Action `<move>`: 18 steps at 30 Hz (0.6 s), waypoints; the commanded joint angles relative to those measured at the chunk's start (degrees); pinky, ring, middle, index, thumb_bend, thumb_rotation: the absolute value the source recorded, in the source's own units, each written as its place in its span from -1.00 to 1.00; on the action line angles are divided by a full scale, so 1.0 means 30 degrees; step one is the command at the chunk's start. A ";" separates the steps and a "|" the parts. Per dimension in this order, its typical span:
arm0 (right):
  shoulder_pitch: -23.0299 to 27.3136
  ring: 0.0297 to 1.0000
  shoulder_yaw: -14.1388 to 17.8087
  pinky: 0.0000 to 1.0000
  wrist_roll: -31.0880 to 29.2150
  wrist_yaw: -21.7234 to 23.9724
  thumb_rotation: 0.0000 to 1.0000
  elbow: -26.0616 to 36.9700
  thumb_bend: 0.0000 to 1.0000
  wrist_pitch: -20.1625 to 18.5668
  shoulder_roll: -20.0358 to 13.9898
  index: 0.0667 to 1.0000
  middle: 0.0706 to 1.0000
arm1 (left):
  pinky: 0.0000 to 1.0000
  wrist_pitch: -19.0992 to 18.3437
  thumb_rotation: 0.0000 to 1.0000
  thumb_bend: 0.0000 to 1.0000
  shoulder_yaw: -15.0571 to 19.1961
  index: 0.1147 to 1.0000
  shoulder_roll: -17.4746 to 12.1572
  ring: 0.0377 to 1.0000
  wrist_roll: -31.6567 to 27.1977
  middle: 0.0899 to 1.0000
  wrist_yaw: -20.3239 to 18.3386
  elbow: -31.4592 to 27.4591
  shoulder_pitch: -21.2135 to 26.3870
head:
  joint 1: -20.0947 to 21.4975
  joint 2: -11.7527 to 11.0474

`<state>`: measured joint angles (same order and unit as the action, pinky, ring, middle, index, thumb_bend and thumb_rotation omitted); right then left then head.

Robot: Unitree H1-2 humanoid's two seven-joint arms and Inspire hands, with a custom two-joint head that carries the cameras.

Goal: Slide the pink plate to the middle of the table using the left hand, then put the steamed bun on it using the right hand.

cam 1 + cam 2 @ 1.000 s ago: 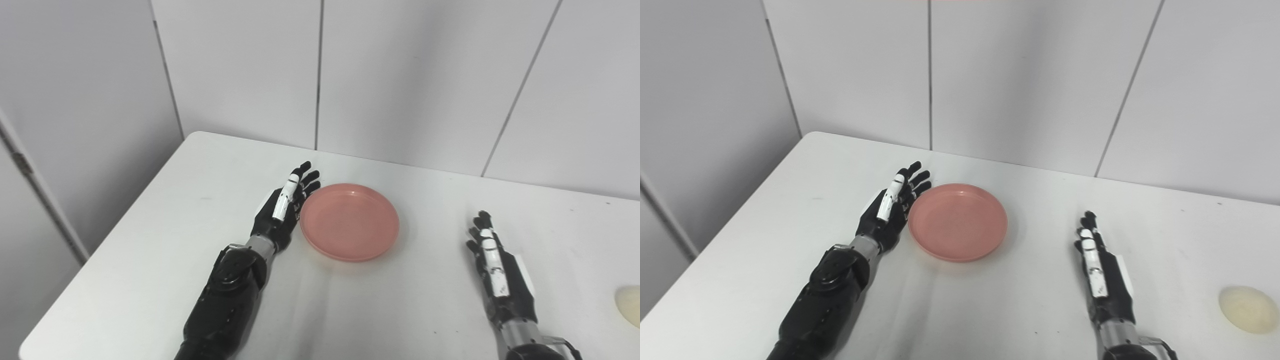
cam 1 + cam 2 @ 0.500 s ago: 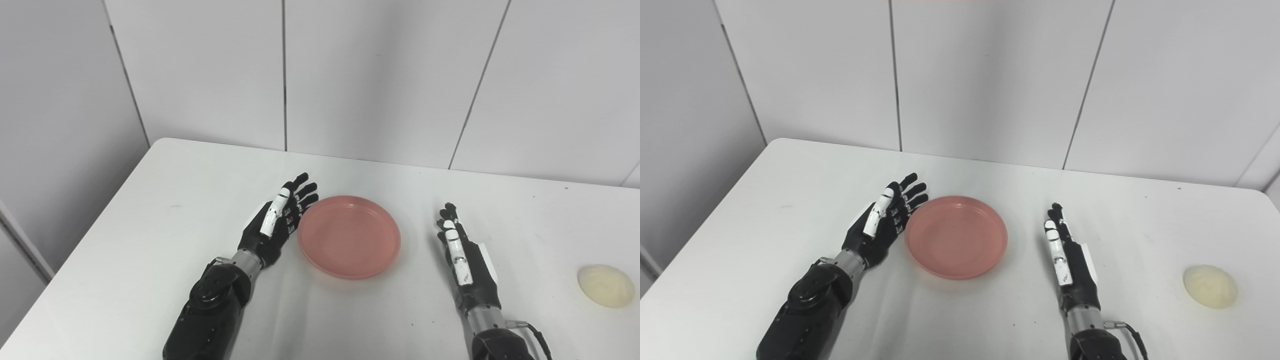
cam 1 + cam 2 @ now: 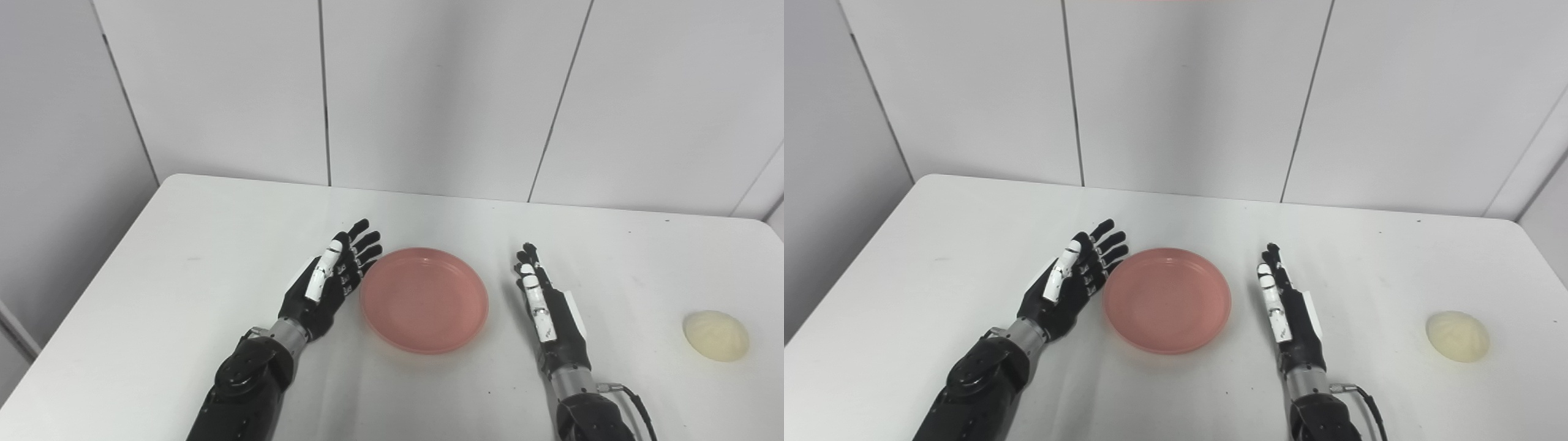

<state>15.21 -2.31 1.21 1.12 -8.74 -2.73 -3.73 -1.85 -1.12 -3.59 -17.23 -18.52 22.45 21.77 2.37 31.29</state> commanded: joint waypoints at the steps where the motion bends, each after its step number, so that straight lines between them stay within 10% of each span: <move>1: -0.0250 0.92 -0.0337 0.92 0.0121 0.0289 1.00 -0.0353 -0.55 -0.0710 0.0233 0.95 0.92 | 0.86 -0.2272 1.00 -0.08 -0.0286 0.88 -0.0127 0.86 0.0304 0.87 0.0012 0.1546 -0.1416 | 0.0114 -0.0002; 9: 0.0203 0.88 -0.0424 0.89 0.1713 -0.0605 1.00 -0.0007 -0.50 0.0833 -0.0191 0.93 0.88 | 0.86 -0.1450 1.00 -0.04 -0.0178 0.86 -0.0283 0.86 0.0589 0.86 0.0064 0.2237 -0.1289 | 0.1874 -0.0304; 18: 0.0864 0.69 -0.0258 0.54 0.4876 -0.1957 0.94 0.1969 0.26 0.0503 -0.0929 1.00 0.84 | 0.77 -0.0169 1.00 -0.02 0.0209 0.81 -0.0770 0.80 0.0479 0.81 -0.0684 0.4060 -0.0767 | 0.3826 -0.0440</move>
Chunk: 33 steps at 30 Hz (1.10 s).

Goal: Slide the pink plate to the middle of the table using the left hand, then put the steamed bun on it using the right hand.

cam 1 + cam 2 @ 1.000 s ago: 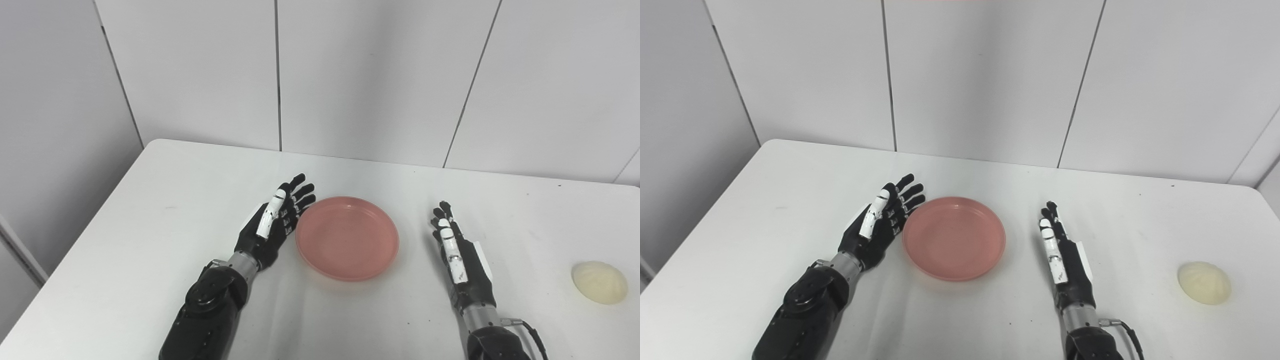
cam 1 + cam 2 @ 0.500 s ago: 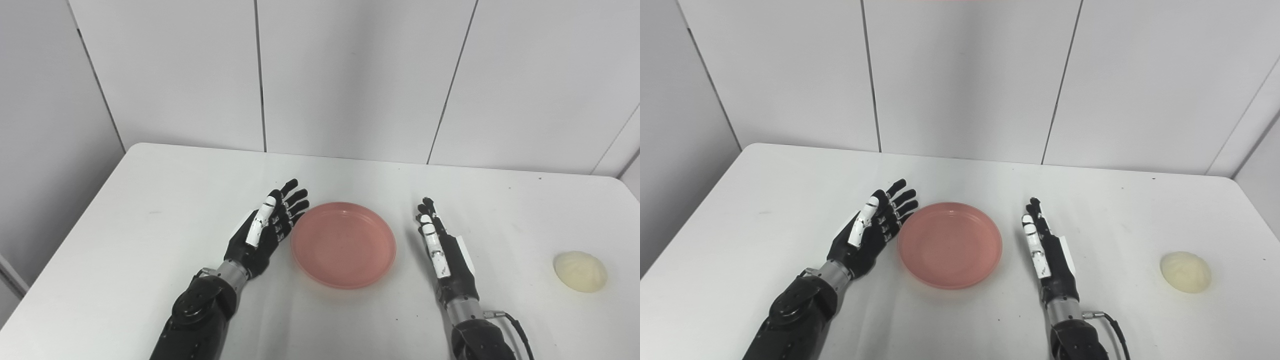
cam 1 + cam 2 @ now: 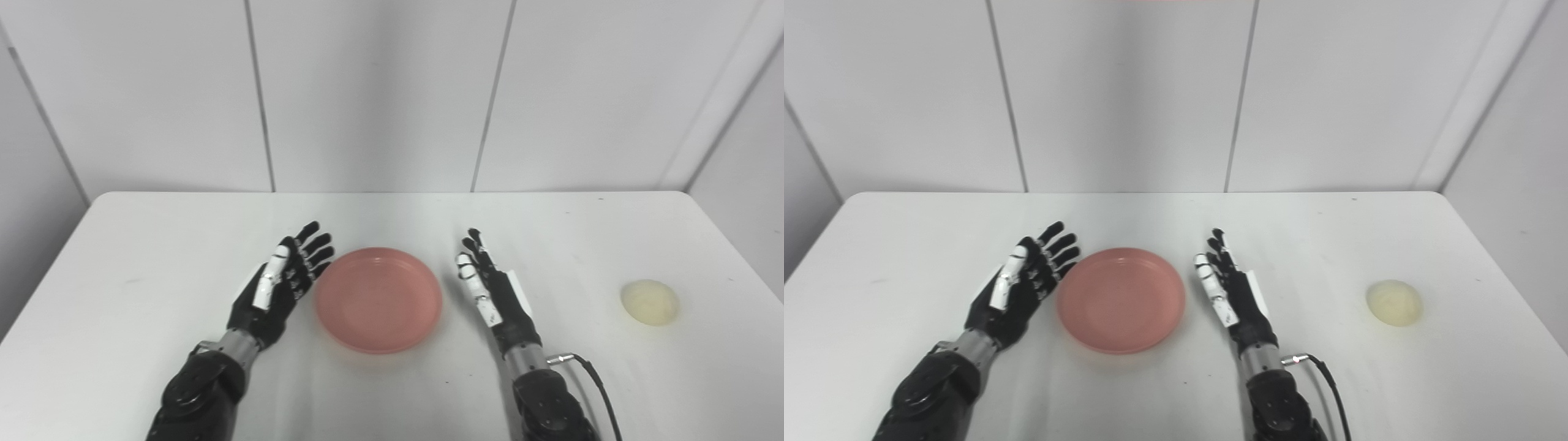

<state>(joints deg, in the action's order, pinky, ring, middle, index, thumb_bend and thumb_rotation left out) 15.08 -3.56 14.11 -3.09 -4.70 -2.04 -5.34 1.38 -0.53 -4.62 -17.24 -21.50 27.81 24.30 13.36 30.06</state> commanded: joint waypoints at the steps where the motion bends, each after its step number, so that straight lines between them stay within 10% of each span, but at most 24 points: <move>1: 0.1069 0.60 0.0227 0.40 0.0936 -0.0799 0.85 0.0533 0.38 0.0606 -0.0539 0.96 0.75 | 0.77 -0.1131 1.00 -0.01 0.0058 0.81 -0.0481 0.80 0.0469 0.82 0.0220 0.2479 -0.1541 | 0.0407 -0.0076; 9: 0.1769 0.47 0.0269 0.14 0.5360 -0.1327 0.39 0.3080 0.74 -0.0406 -0.2682 0.90 0.65 | 0.74 -0.0471 0.95 0.02 0.0600 0.78 -0.0795 0.77 0.0317 0.79 -0.0349 0.3811 -0.1129 | 0.1592 -0.0234; 20: 0.1719 0.43 0.1306 0.14 0.9556 0.3094 0.12 0.8852 0.85 -0.5492 -0.6253 0.80 0.66 | 0.73 0.0296 0.88 0.06 0.1035 0.76 -0.1136 0.76 0.0177 0.77 -0.1082 0.5292 -0.0623 | 0.2933 -0.0266; 30: 0.0398 0.58 0.3759 0.37 0.9038 0.4396 0.02 0.8298 0.93 -0.4791 -1.0605 0.66 0.64 | 0.68 0.0919 0.82 0.10 0.1172 0.74 -0.1396 0.73 0.0249 0.75 -0.1354 0.6350 -0.0287 | 0.3409 -0.0288; 33: 0.0257 0.64 0.4229 0.41 0.8906 0.5541 -0.05 0.8590 0.95 -0.6406 -1.1271 0.68 0.69 | 0.67 0.1282 0.81 0.11 0.1212 0.72 -0.1533 0.71 0.0257 0.74 -0.1418 0.6815 -0.0148 | 0.3698 -0.0249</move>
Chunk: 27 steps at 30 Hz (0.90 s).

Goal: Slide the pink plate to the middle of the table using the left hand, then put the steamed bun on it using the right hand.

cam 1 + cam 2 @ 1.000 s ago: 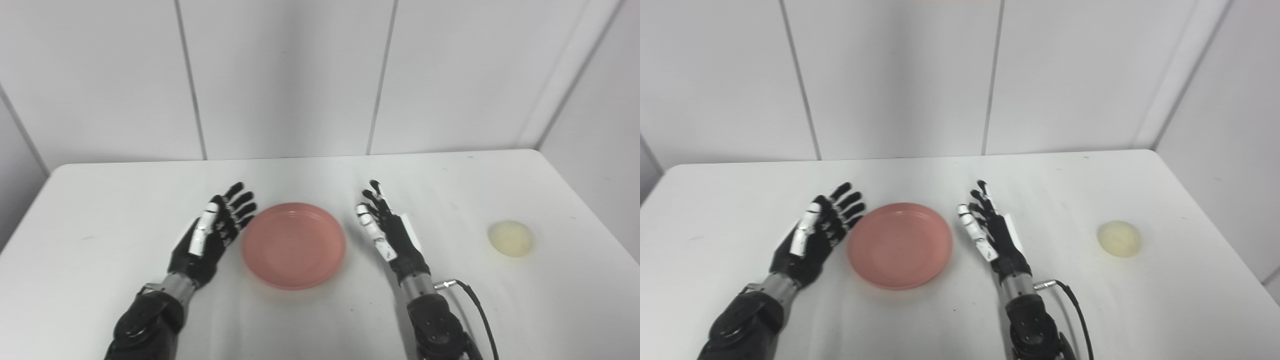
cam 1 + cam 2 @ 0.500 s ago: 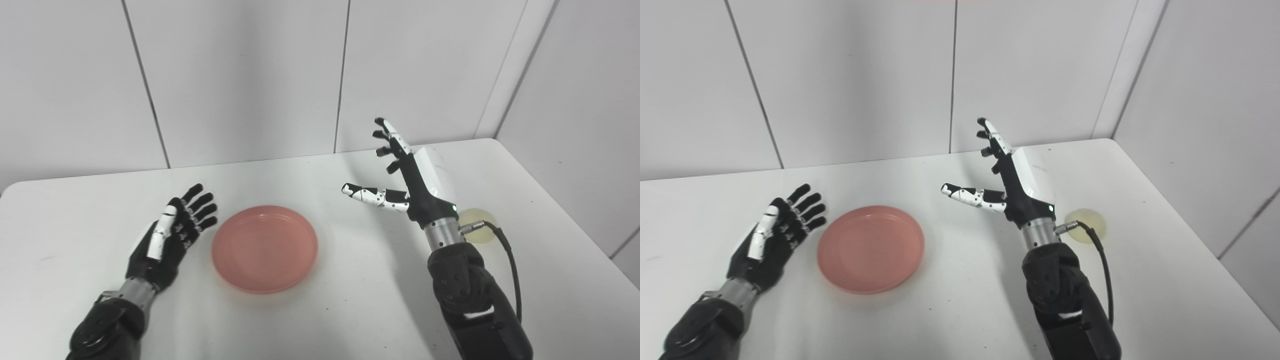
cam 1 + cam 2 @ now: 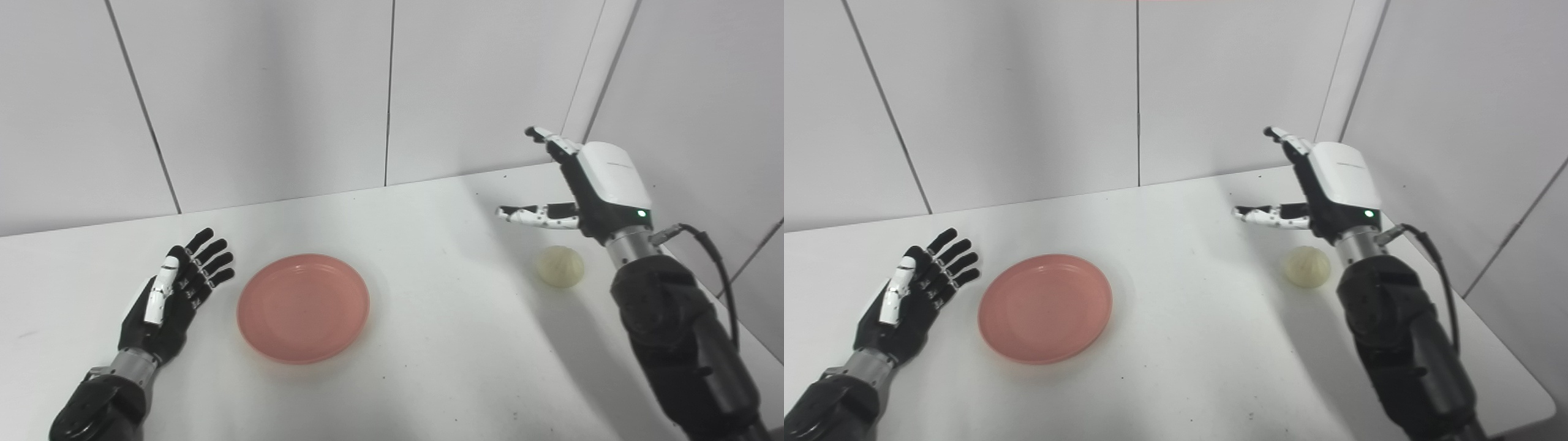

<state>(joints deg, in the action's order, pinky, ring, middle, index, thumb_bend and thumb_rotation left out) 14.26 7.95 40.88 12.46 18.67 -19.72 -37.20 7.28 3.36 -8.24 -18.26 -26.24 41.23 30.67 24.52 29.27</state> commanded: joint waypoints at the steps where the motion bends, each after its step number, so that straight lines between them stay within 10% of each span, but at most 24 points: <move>1: 0.0479 0.65 0.0488 0.41 0.0079 0.0873 -0.07 0.1007 0.94 -0.1090 -0.0886 0.68 0.70 | 0.67 -0.0575 0.82 0.11 -0.0057 0.73 -0.0372 0.72 0.0563 0.74 0.0102 0.2506 -0.2217 | 0.0042 0.0007; 9: 0.0311 0.61 0.1962 0.36 0.1705 0.5434 -0.27 0.1565 0.92 -0.2398 -0.0785 0.66 0.66 | 0.65 -0.0051 0.80 0.11 0.0217 0.72 -0.0732 0.70 0.0311 0.73 -0.0462 0.3700 -0.1792 | 0.0471 0.0080; 22: -0.0008 0.51 0.2415 0.72 0.1764 0.5103 -0.16 -0.1509 1.00 -0.2385 -0.0627 0.55 0.58 | 0.66 0.0209 0.85 0.03 0.0928 0.72 -0.1028 0.69 -0.0036 0.73 -0.0906 0.4470 -0.1436 | 0.0799 0.0435; 27: 0.0163 0.46 0.1867 0.54 0.1203 0.4362 -0.07 -0.2975 1.00 -0.2262 -0.0939 0.57 0.54 | 0.66 -0.0147 0.85 0.03 0.0976 0.72 -0.0998 0.68 0.0099 0.71 -0.0592 0.3720 -0.1660 | 0.0843 0.0521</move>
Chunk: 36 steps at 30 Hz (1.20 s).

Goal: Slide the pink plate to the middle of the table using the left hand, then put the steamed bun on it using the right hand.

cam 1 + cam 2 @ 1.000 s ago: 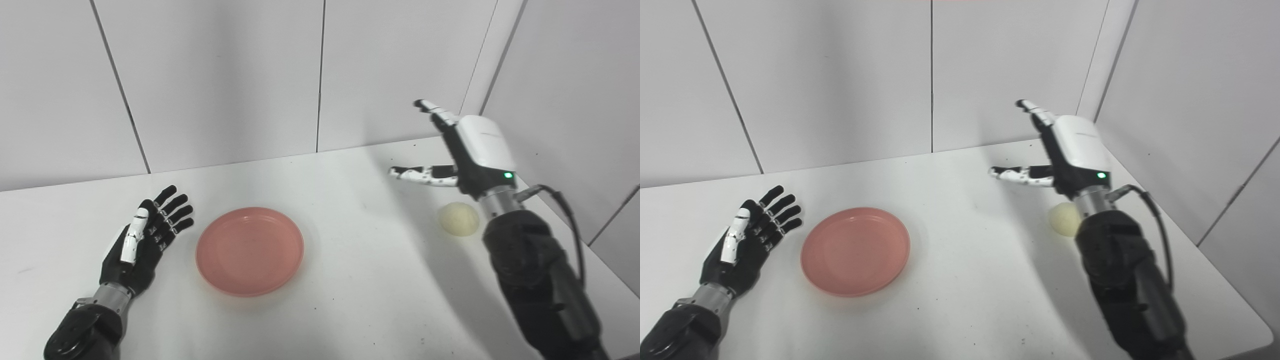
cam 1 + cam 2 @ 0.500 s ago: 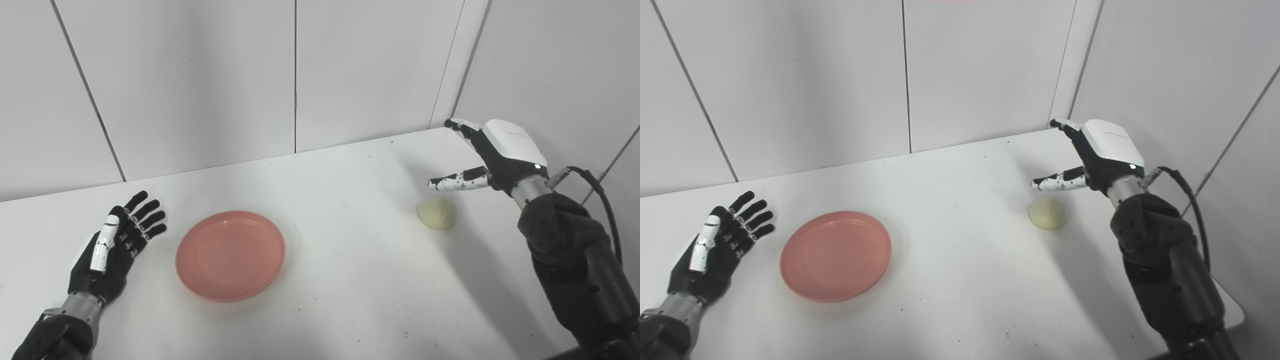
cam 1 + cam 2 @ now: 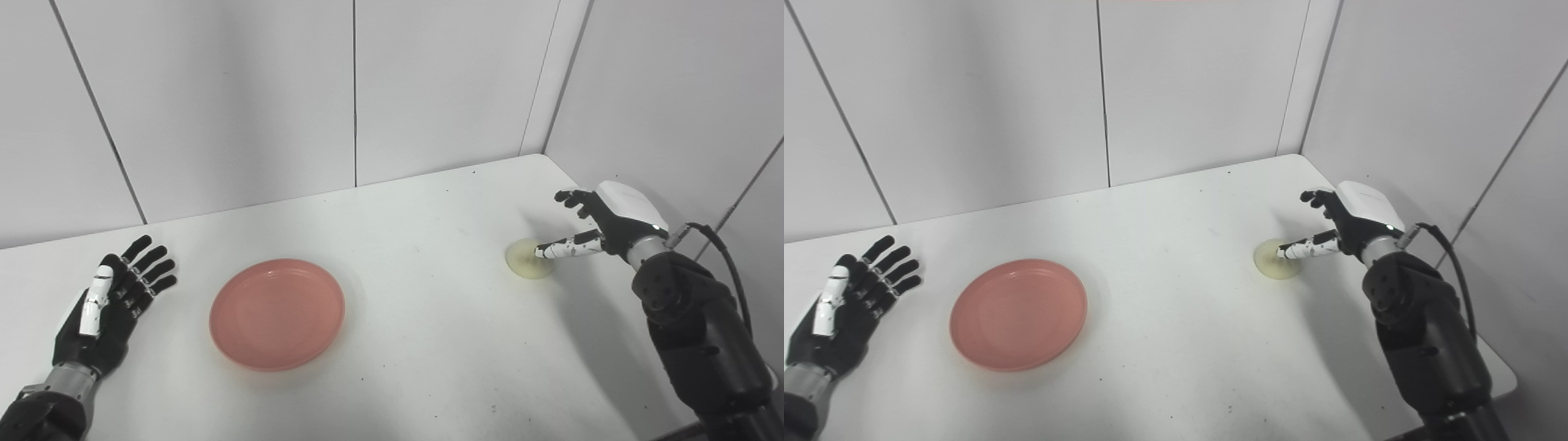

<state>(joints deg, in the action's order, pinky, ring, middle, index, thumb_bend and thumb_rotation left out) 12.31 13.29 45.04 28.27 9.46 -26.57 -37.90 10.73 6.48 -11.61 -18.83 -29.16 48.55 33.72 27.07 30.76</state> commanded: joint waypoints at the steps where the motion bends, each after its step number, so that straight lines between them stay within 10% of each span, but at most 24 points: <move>1: 0.0883 0.45 0.0002 0.47 -0.0346 -0.1058 -0.06 -0.0306 1.00 0.0081 -0.0720 0.57 0.54 | 0.67 -0.1396 0.84 0.04 -0.0067 0.73 0.0116 0.69 0.0288 0.72 0.0375 0.1083 -0.2739 | 0.0095 0.0065; 36: 0.2176 0.47 -0.2931 0.27 -0.3192 -0.2765 -0.29 -0.1742 1.00 -0.0020 -0.0523 0.55 0.55 | 0.64 -0.2141 0.84 0.04 -0.0145 0.74 -0.0105 0.70 0.0294 0.74 0.0149 -0.0282 -0.3286 | 0.0401 0.0894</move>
<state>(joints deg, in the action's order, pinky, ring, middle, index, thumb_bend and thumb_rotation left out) 16.59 3.82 35.22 21.49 2.71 -26.56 -37.93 8.72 6.59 -12.17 -18.56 -28.95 43.56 30.92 28.30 33.31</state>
